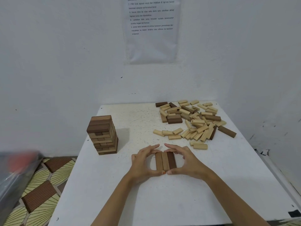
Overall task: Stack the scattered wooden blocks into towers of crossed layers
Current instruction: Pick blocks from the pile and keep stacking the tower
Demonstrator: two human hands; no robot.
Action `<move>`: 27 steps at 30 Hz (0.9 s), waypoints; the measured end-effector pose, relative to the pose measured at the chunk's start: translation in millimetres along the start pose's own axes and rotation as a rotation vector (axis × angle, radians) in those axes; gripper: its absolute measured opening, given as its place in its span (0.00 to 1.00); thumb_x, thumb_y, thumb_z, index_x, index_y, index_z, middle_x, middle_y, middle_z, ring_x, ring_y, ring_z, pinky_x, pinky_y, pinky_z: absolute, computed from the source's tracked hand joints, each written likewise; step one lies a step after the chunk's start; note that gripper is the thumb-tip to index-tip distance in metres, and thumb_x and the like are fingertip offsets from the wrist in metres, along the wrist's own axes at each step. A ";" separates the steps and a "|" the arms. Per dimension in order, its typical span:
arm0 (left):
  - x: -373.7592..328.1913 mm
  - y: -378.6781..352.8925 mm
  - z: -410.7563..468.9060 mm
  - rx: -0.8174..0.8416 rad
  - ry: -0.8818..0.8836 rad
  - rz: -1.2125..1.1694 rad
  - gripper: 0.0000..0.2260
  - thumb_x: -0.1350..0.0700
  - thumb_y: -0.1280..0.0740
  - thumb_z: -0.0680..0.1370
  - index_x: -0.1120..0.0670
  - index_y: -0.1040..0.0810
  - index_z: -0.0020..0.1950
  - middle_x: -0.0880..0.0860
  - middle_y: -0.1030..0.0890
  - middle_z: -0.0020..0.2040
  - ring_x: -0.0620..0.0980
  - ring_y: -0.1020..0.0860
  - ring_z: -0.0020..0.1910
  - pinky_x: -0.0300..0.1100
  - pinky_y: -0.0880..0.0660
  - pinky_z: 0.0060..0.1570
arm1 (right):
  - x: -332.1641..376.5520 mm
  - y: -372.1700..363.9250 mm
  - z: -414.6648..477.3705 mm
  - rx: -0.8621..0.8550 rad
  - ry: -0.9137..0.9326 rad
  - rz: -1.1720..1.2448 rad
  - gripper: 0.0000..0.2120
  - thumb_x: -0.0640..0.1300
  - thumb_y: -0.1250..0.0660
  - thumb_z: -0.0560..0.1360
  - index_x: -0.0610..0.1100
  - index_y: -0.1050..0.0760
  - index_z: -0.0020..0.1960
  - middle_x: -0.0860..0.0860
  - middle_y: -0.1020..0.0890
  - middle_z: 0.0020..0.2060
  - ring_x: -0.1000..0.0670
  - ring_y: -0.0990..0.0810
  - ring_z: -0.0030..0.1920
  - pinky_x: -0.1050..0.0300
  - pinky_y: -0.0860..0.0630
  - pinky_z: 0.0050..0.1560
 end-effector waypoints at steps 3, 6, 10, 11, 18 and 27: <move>0.3 0.5 -0.5 -0.004 -0.002 -0.001 0.40 0.42 0.21 0.62 0.31 0.39 0.69 0.31 0.26 0.62 0.35 0.40 0.71 0.44 0.47 0.66 | -0.3 -0.2 -0.1 0.001 0.001 0.001 0.46 0.58 0.19 0.60 0.71 0.40 0.70 0.63 0.25 0.63 0.60 0.34 0.64 0.68 0.37 0.57; -1.0 0.5 -1.0 0.004 -0.006 0.010 0.41 0.43 0.21 0.64 0.31 0.40 0.70 0.32 0.26 0.64 0.34 0.42 0.72 0.43 0.48 0.66 | 0.0 -0.1 -0.3 0.001 0.004 0.000 0.45 0.58 0.19 0.60 0.71 0.40 0.70 0.63 0.25 0.63 0.60 0.34 0.65 0.68 0.37 0.57; 0.0 -0.3 -0.9 0.011 -0.001 0.022 0.41 0.40 0.22 0.63 0.32 0.40 0.71 0.32 0.26 0.64 0.34 0.42 0.71 0.43 0.48 0.65 | 1.1 0.1 -1.5 -0.005 0.006 -0.001 0.45 0.56 0.19 0.61 0.70 0.39 0.70 0.67 0.26 0.61 0.60 0.34 0.64 0.70 0.38 0.57; 0.0 -0.4 -0.7 0.009 -0.002 0.019 0.41 0.39 0.23 0.62 0.32 0.40 0.71 0.32 0.26 0.63 0.34 0.42 0.71 0.43 0.47 0.65 | 1.6 0.4 -1.9 -0.008 0.007 0.001 0.45 0.56 0.19 0.61 0.70 0.39 0.70 0.67 0.26 0.61 0.60 0.34 0.64 0.70 0.38 0.57; 1.3 -0.3 0.6 -0.015 -0.019 0.010 0.42 0.43 0.21 0.63 0.35 0.38 0.72 0.30 0.26 0.61 0.35 0.41 0.71 0.37 0.49 0.64 | 1.2 1.1 -1.6 -0.010 0.002 0.001 0.43 0.55 0.19 0.61 0.70 0.37 0.69 0.62 0.27 0.61 0.60 0.33 0.63 0.70 0.37 0.56; -1.4 0.5 -1.1 -0.015 -0.032 -0.028 0.41 0.44 0.20 0.62 0.36 0.35 0.71 0.32 0.24 0.61 0.36 0.36 0.69 0.37 0.47 0.62 | 7.1 3.3 -5.5 -0.016 0.009 -0.018 0.40 0.52 0.18 0.62 0.68 0.34 0.67 0.72 0.27 0.57 0.60 0.31 0.59 0.69 0.37 0.55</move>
Point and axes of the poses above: each hand's wrist, its own z-axis towards the middle knuckle, its own y-axis out of the back of the hand, x = y × z, the point moved 7 cm from there along z, towards the middle knuckle
